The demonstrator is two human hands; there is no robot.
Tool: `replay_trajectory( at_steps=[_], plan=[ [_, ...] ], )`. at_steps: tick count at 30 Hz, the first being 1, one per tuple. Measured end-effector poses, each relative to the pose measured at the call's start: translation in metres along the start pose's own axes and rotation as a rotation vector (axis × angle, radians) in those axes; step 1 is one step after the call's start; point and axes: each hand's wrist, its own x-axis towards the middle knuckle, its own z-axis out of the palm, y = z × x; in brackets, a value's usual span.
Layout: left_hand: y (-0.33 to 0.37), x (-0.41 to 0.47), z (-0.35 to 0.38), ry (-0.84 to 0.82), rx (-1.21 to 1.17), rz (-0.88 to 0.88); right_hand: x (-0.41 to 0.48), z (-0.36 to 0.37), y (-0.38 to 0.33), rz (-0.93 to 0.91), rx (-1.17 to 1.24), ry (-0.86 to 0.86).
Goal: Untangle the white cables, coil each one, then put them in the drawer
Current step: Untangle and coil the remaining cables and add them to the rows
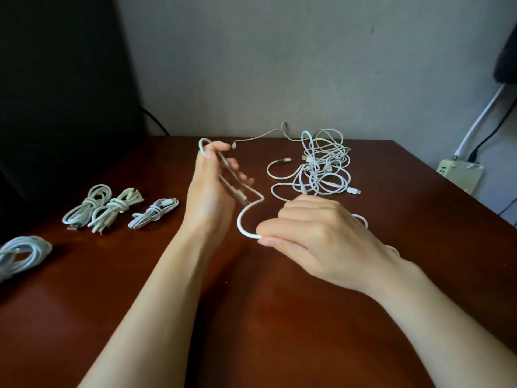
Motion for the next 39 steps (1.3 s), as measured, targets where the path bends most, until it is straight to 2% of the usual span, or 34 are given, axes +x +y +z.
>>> replay_trajectory(
  at_steps=[6, 13, 19, 24, 28, 30, 34, 39],
  plan=[
    [-0.004, -0.013, 0.008, -0.218, 0.163, -0.063, -0.001, -0.007, -0.001, 0.052, 0.027, 0.144],
    [-0.008, -0.026, 0.017, -0.426, 0.194, -0.268, -0.005, -0.016, 0.013, 0.239, -0.108, 0.42],
    [-0.006, -0.026, 0.02, -0.57, 0.131, -0.47, -0.014, -0.014, 0.034, 0.455, -0.206, 0.47],
    [-0.005, -0.029, 0.016, -0.683, 0.195, -0.41, -0.017, -0.011, 0.038, 0.483, -0.219, 0.499],
    [-0.005, -0.032, 0.013, -0.816, 0.423, -0.346, -0.015, -0.01, 0.035, 0.456, -0.234, 0.494],
    [-0.005, -0.033, 0.016, -0.804, 0.438, -0.353, -0.015, -0.009, 0.034, 0.45, -0.242, 0.489],
    [-0.006, -0.034, 0.022, -0.676, 0.276, -0.432, -0.016, -0.011, 0.036, 0.472, -0.213, 0.476],
    [-0.003, -0.029, 0.023, -0.488, 0.16, -0.395, -0.014, -0.009, 0.035, 0.502, -0.086, 0.451]
  ],
)
